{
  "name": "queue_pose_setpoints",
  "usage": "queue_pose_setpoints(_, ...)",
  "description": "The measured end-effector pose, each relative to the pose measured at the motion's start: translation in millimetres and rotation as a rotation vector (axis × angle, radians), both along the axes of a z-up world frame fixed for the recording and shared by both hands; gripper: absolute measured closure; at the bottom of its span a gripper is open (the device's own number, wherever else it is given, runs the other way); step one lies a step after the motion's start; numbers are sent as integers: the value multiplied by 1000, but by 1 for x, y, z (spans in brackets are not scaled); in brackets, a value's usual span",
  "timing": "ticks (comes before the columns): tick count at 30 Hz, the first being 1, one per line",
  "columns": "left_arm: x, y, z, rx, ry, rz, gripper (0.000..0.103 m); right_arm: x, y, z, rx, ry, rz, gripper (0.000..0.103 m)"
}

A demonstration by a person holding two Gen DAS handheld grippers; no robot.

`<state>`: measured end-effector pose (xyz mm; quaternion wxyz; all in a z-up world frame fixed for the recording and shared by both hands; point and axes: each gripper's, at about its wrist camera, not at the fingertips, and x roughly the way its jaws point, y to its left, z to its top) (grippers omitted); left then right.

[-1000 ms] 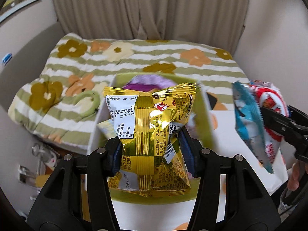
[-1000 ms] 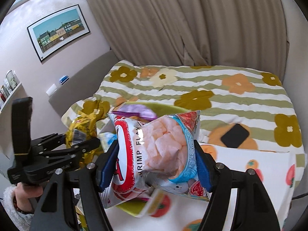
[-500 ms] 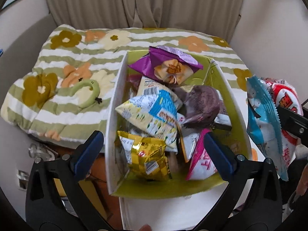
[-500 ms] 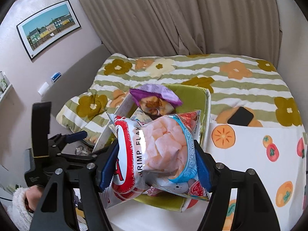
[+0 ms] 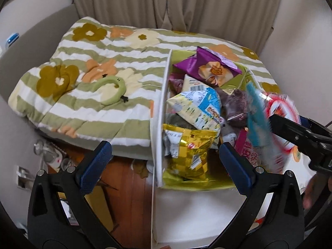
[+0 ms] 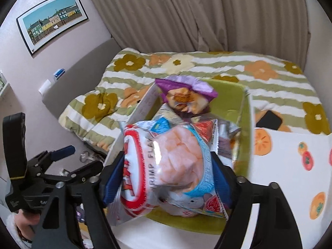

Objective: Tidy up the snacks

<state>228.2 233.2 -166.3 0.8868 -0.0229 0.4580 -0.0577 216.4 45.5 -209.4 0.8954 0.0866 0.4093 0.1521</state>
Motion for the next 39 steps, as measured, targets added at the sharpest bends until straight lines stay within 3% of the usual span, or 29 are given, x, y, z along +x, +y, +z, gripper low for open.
queue_pose_setpoints(1, -2, 2, 0, 4, 1, 5, 0, -2, 1, 0, 0, -11, -10, 3)
queue_pose_setpoints(2, -4, 4, -1, 8, 2, 8, 0, -6, 0, 0, -2, -32, -23, 1)
queue_pose_setpoints(5, -10, 6, -3, 20, 2, 24, 0, -17, -2, -1, -21, -58, -30, 1)
queue_pose_setpoints(10, -16, 4, -2, 19, 3, 28, 0, -23, -7, -9, -36, -28, -42, 1)
queue_pose_setpoints(17, -30, -20, 17, 43, -42, 6, 0, -43, -24, 7, -45, -72, -62, 1)
queue_pose_setpoints(24, -74, -70, 71, 64, -181, -56, 0, -94, -74, 54, -70, -187, -143, 1)
queue_pose_setpoints(31, -149, -126, 129, 41, -347, -69, 0, -175, -130, 110, -154, -309, -270, 1)
queue_pose_setpoints(39, -212, -156, 147, 24, -425, -46, 0, -237, -161, 113, -220, -328, -324, 1)
